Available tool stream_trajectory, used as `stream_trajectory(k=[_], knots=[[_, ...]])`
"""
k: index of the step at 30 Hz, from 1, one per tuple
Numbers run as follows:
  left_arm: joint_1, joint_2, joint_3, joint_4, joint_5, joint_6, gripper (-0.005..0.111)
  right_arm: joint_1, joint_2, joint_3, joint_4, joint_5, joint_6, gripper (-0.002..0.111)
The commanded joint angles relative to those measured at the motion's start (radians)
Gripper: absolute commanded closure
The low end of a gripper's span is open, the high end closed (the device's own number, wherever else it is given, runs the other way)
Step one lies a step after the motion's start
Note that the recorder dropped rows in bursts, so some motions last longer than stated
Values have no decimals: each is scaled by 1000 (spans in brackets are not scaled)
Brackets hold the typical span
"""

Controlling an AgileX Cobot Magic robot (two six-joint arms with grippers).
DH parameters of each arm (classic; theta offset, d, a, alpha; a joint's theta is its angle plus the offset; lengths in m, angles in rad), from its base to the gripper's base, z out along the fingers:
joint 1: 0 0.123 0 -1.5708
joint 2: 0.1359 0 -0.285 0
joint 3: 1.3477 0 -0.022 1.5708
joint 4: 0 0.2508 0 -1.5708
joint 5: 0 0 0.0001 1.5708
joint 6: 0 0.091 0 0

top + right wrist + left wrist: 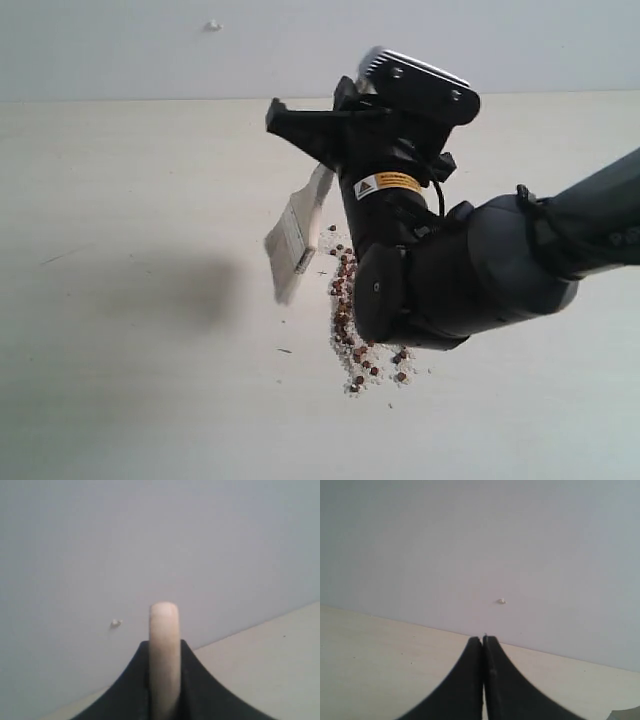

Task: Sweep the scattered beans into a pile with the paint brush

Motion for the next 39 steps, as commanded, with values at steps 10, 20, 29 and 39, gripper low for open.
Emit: stream_trajectory(k=[10,20,29,39], knots=[[1,-5,4,-8,-6,1,107,-79,205,-209,-104,-6,220,108],[1,-5,4,-8,-6,1,107,-79,305,-318,14,-6,-27,108],[1,-5,4,-8,-6,1,107,-79,296,-318,354,-6,-442,108],[1,-5,4,-8,-6,1,107,-79,190,-318,404,-6,-662,108]])
